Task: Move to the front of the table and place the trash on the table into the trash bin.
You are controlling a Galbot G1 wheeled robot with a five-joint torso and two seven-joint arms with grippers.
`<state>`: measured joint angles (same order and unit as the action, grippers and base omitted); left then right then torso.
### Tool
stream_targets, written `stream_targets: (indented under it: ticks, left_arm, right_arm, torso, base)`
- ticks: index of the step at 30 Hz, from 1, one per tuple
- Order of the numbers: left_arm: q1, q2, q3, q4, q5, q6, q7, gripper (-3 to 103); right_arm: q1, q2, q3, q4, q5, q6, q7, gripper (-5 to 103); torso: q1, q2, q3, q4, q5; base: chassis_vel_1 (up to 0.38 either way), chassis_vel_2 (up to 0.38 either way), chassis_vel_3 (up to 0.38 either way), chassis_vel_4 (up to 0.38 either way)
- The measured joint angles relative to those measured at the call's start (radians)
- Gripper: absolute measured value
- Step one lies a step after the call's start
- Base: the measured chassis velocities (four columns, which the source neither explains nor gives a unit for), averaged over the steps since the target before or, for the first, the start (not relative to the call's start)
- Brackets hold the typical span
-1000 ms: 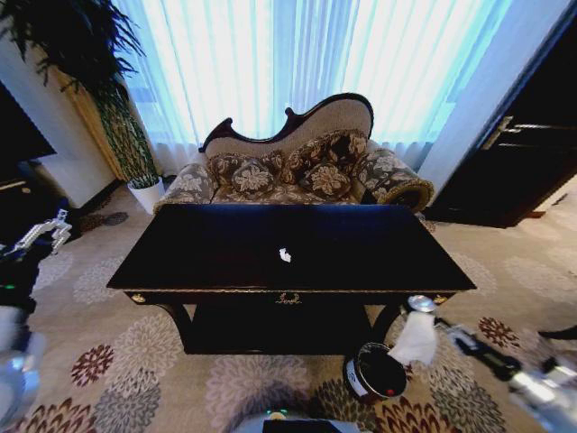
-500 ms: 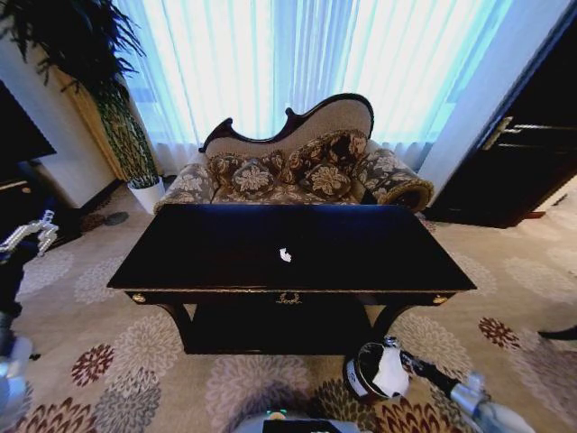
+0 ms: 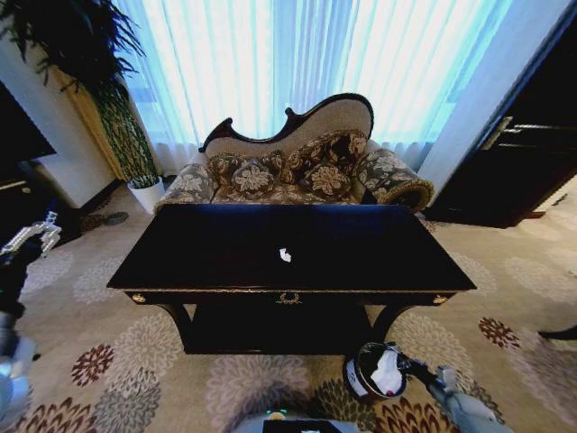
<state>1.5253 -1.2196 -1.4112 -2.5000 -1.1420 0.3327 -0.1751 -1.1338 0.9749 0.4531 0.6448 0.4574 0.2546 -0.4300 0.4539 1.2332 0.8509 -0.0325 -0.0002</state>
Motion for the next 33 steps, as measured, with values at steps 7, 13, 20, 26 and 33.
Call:
stream_targets:
  ticks: [7,13,20,26,33]
  left_arm:
    - [0.000,0.002,0.002,0.000,0.001,0.000,0.000,100]
    - [0.001,0.005,0.002,0.000,0.002,0.000,0.000,100]
    - [0.000,0.005,0.005,0.000,0.003,0.000,0.000,100]
    - [0.001,0.005,0.003,0.000,0.003,0.000,0.000,100]
    - [-0.002,-0.001,0.014,0.000,0.008,0.001,-0.001,100]
  right_arm:
    - [0.002,0.004,-0.012,0.003,-0.032,0.002,0.029,0]
    - [0.002,0.004,-0.008,-0.015,-0.080,0.016,0.021,0]
    - [-0.009,0.007,-0.007,-0.003,-0.109,0.023,-0.003,8]
    - [-0.023,-0.001,-0.010,-0.007,-0.166,0.072,-0.071,30]
    - [-0.041,0.007,-0.010,-0.002,-0.214,0.132,-0.132,57]
  torso:
    - [0.000,0.000,0.000,0.0000,-0.0001]
    - [0.000,0.000,0.000,0.0000,-0.0002]
    - [0.000,0.000,0.000,0.0000,-0.0001]
    - [0.000,0.000,0.000,0.0000,-0.0001]
    - [0.000,0.000,0.000,0.0000,0.0001]
  base:
    - [0.000,0.000,0.000,0.000]
    - [0.000,0.000,0.000,0.000]
    - [0.000,0.000,0.000,0.000]
    - [0.000,0.000,0.000,0.000]
    - [0.000,0.000,0.000,0.000]
